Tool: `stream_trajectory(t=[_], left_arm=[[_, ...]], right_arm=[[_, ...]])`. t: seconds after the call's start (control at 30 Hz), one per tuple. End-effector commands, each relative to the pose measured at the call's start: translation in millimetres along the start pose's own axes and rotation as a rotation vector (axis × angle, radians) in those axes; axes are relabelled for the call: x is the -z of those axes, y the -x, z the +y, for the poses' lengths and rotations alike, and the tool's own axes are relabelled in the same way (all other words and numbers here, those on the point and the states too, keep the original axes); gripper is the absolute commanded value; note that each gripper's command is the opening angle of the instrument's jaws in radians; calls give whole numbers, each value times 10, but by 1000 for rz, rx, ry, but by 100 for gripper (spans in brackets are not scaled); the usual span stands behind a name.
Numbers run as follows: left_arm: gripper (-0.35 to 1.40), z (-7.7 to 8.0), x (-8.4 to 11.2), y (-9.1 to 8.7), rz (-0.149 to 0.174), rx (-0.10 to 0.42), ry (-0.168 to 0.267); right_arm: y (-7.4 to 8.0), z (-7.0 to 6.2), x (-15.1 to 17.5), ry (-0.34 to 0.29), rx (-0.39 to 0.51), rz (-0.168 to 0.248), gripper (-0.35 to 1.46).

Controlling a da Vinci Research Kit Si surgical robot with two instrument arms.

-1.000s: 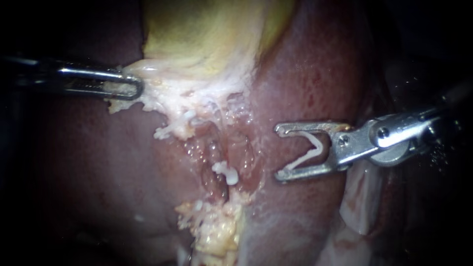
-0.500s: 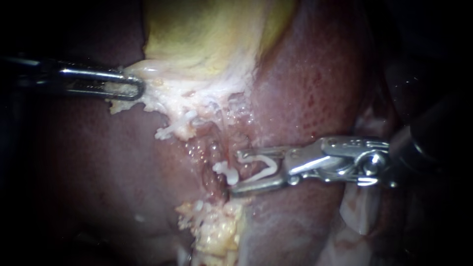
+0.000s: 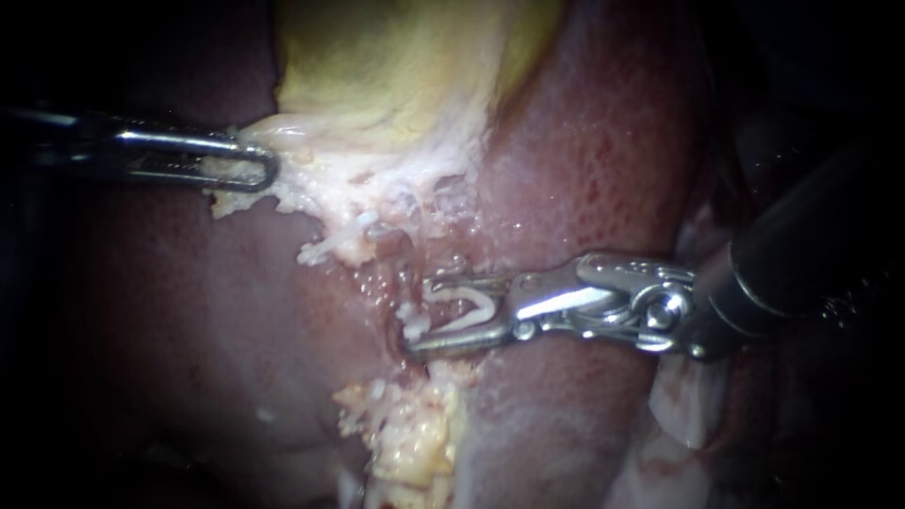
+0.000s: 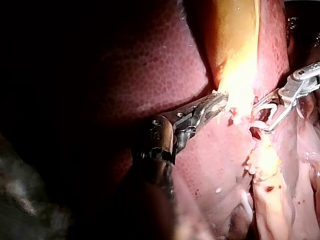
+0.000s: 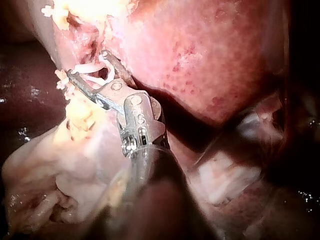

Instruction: Clipping second clip right tube

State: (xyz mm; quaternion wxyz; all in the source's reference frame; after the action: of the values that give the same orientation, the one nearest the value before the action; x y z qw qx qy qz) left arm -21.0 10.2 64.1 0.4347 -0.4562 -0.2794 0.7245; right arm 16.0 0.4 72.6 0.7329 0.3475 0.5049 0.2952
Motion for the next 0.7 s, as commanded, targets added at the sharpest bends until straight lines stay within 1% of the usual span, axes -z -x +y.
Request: stream_trajectory(t=[0.03,0.27,0.47,0.63,0.7], left_arm=[[-35,0,0,0,0,0,0],[-35,0,-1,0,0,0,-1],[-35,0,-1,0,0,0,-1],[-35,1,-2,0,0,1,-1],[-35,1,-2,0,0,1,-1]], right_arm=[[0,0,0,-3,-13,9,48],[-1,3,-2,-21,-53,40,48],[0,5,-2,-34,-63,46,48],[0,5,-3,-61,-71,54,48],[0,4,-4,-76,-72,49,48]])
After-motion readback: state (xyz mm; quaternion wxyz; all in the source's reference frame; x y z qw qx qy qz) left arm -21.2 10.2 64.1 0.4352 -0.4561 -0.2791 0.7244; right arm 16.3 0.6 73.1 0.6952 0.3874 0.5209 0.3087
